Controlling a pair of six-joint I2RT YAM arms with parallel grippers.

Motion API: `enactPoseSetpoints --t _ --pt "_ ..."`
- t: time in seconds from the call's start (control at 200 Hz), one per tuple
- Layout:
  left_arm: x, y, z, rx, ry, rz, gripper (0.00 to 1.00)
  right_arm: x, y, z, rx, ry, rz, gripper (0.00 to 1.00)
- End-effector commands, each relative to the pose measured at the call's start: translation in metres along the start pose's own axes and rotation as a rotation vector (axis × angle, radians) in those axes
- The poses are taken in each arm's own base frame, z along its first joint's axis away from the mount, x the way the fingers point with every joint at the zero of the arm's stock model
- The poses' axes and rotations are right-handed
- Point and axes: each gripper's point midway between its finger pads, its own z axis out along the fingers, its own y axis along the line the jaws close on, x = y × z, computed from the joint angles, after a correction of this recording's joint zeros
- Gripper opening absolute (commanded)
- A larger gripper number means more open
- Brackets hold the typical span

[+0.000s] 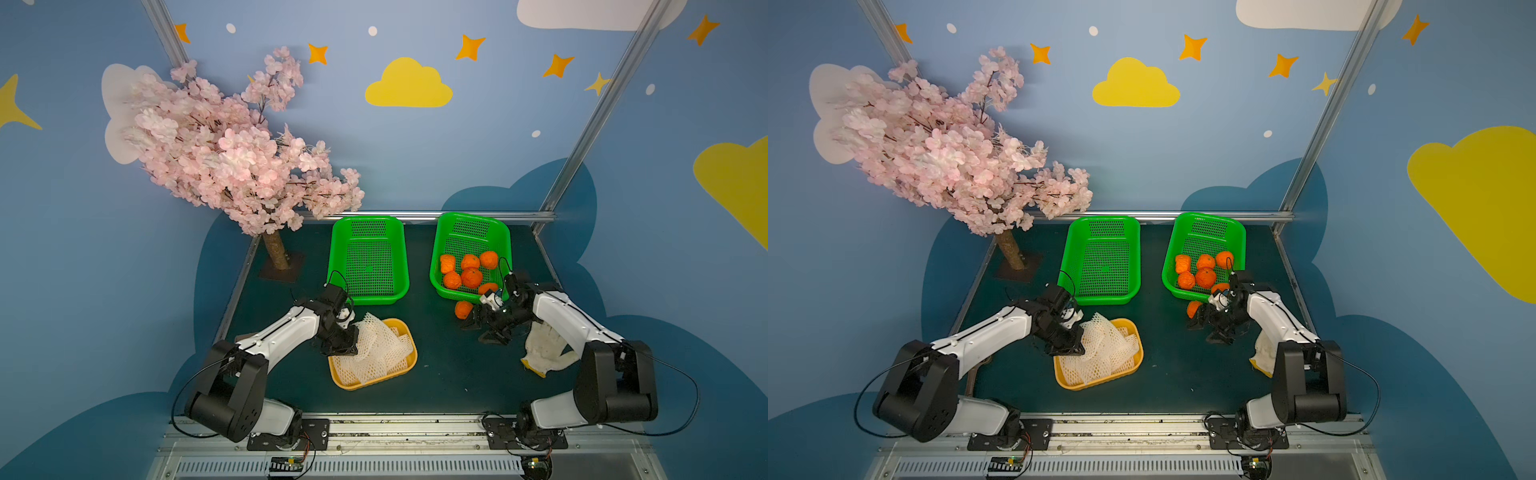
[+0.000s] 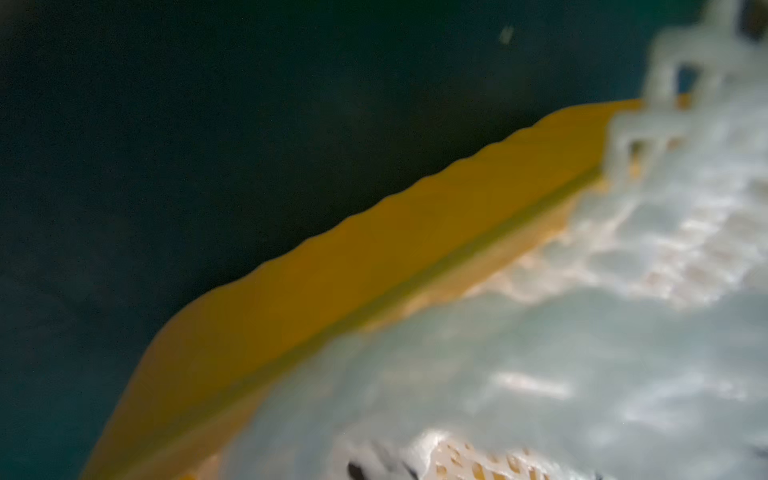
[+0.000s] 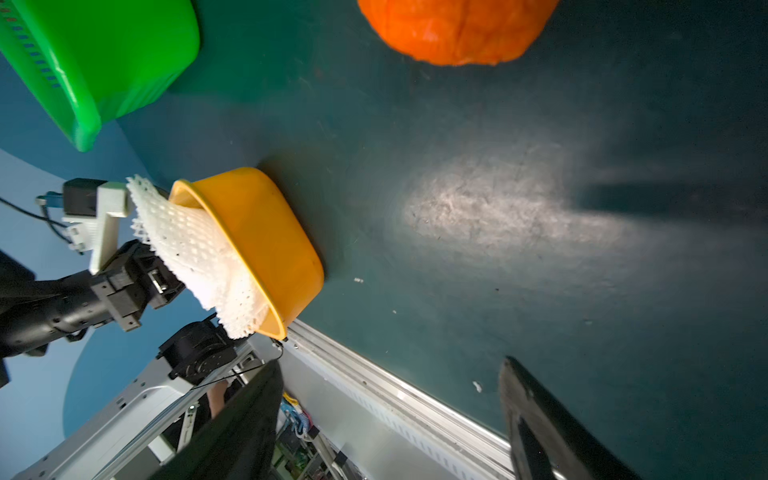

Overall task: Remove foam nets from oranges
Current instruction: Place the foam net into the storage box.

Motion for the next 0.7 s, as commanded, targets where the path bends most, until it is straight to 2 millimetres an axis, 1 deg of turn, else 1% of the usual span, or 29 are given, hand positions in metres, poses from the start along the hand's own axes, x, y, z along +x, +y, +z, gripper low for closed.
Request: enactPoseSetpoints --t 0.0,0.07,0.12,0.23,0.365,0.511,0.596,0.621,0.646,0.696 --pt "0.001 0.009 -0.005 -0.068 0.026 0.008 0.10 -0.025 -0.004 -0.003 0.082 -0.068 -0.074 0.81" --pt "0.002 0.006 -0.010 -0.073 0.030 0.023 0.19 -0.034 -0.005 -0.003 0.110 -0.079 -0.098 0.81" --pt "0.002 0.003 -0.015 -0.074 0.014 0.025 0.30 -0.040 -0.006 -0.004 0.138 -0.093 -0.118 0.81" --pt "0.001 -0.004 -0.033 -0.062 -0.034 0.016 0.45 -0.048 -0.009 0.000 0.173 -0.103 -0.150 0.81" --pt "0.005 -0.012 -0.052 -0.041 -0.076 -0.017 0.55 -0.056 -0.010 0.009 0.185 -0.109 -0.167 0.81" --pt "0.013 -0.010 -0.067 -0.060 -0.097 -0.069 0.65 -0.071 -0.005 0.014 0.184 -0.169 -0.192 0.81" --pt "0.019 -0.011 -0.075 -0.058 -0.104 -0.093 0.68 -0.079 -0.004 0.017 0.187 -0.203 -0.198 0.81" --pt "0.019 -0.006 -0.078 -0.087 -0.122 -0.100 0.71 -0.082 -0.003 0.018 0.187 -0.216 -0.198 0.81" --pt "0.020 -0.006 -0.080 -0.088 -0.128 -0.106 0.76 -0.085 -0.003 0.019 0.189 -0.228 -0.197 0.81" --pt "0.023 -0.006 -0.083 -0.083 -0.138 -0.108 0.81 -0.089 -0.002 0.022 0.187 -0.247 -0.199 0.81"
